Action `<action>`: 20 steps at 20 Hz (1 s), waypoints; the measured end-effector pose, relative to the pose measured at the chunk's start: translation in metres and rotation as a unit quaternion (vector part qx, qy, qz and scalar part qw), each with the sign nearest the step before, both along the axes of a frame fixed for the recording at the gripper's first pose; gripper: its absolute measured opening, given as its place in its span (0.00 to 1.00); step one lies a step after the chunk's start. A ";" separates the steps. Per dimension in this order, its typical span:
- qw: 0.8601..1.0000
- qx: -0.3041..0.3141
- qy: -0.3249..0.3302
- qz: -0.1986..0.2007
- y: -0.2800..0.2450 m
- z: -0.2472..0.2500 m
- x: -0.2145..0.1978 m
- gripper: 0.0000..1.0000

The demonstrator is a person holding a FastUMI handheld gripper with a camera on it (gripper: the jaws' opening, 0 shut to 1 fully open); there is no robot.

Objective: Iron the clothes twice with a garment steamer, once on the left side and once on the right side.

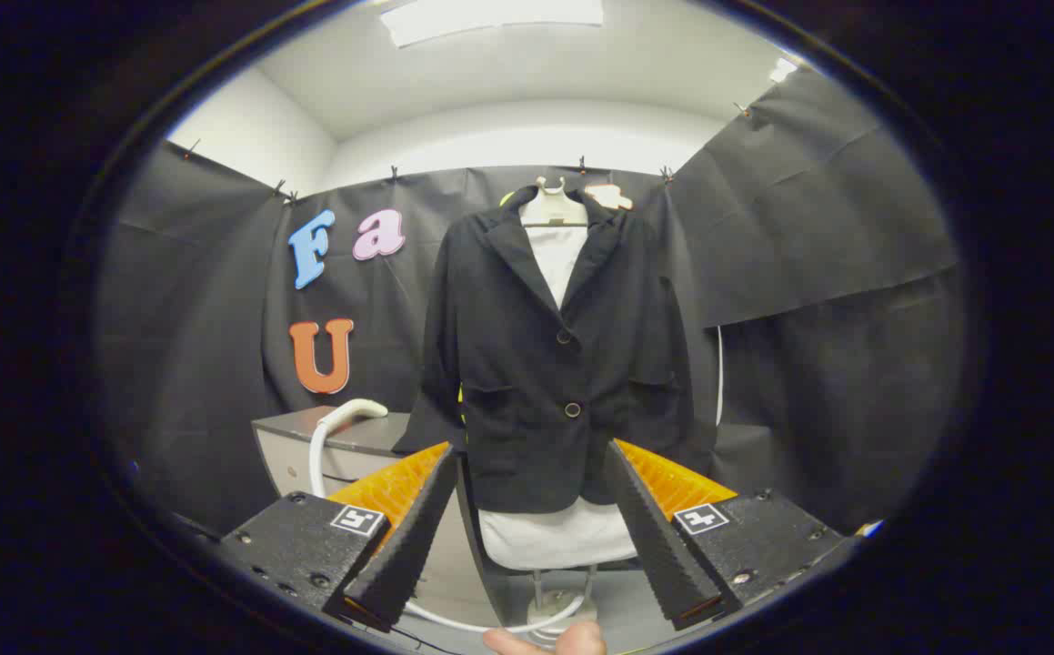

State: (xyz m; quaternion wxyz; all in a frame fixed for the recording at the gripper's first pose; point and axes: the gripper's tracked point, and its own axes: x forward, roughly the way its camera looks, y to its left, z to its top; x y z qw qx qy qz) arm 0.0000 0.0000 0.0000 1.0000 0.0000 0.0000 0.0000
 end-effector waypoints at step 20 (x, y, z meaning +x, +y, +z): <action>0.995 0.005 0.011 0.096 0.127 0.038 0.047 1.00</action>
